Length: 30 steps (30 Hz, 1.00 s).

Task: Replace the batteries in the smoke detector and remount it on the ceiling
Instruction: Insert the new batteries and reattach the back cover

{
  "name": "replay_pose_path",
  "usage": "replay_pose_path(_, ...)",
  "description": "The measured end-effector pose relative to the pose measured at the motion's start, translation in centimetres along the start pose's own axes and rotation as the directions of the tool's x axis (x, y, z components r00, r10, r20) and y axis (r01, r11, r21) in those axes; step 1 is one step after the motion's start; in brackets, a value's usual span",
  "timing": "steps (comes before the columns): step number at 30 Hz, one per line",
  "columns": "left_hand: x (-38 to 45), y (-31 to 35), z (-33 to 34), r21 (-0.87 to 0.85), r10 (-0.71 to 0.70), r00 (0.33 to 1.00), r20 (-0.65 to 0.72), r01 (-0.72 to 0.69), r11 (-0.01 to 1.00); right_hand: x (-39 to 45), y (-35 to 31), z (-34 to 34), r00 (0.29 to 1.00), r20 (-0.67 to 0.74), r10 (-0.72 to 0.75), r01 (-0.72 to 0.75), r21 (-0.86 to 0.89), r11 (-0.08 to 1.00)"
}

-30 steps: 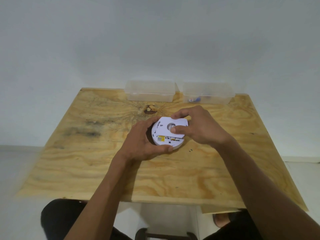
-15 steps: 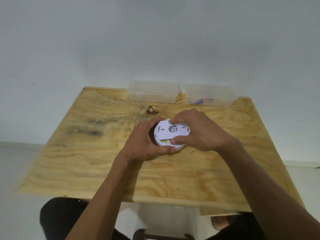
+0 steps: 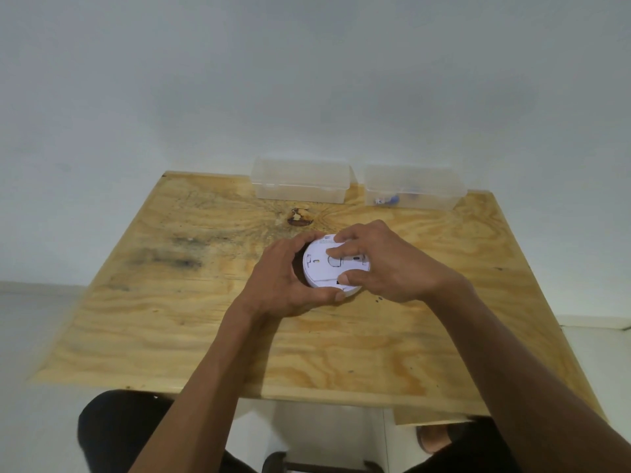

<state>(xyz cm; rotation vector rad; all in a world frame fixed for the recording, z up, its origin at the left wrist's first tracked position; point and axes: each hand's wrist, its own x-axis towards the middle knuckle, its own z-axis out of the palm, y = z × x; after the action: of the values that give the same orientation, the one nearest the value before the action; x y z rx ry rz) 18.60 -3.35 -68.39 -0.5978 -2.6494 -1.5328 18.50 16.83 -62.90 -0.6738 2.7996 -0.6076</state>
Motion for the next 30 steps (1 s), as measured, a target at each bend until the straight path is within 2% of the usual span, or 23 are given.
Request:
replay_pose_path(5, 0.0, -0.3, 0.0, 0.014, -0.008, 1.000, -0.003, 0.008, 1.000, 0.0, 0.1, 0.2, 1.000, -0.011, 0.015, -0.015, 0.024, 1.000)
replay_pose_path(13, 0.0, -0.1, 0.0, 0.009, -0.003, 1.000, -0.007, 0.004, 1.000, -0.2, 0.6, 0.0, 0.984, -0.142, 0.108, -0.085, 0.161, 0.983)
replay_pose_path(30, -0.2, 0.3, 0.0, 0.017, -0.027, 0.999, -0.022, 0.028, 0.999, -0.5, 1.1, 0.3, 0.976, -0.160, 0.144, -0.109, 0.213, 0.971)
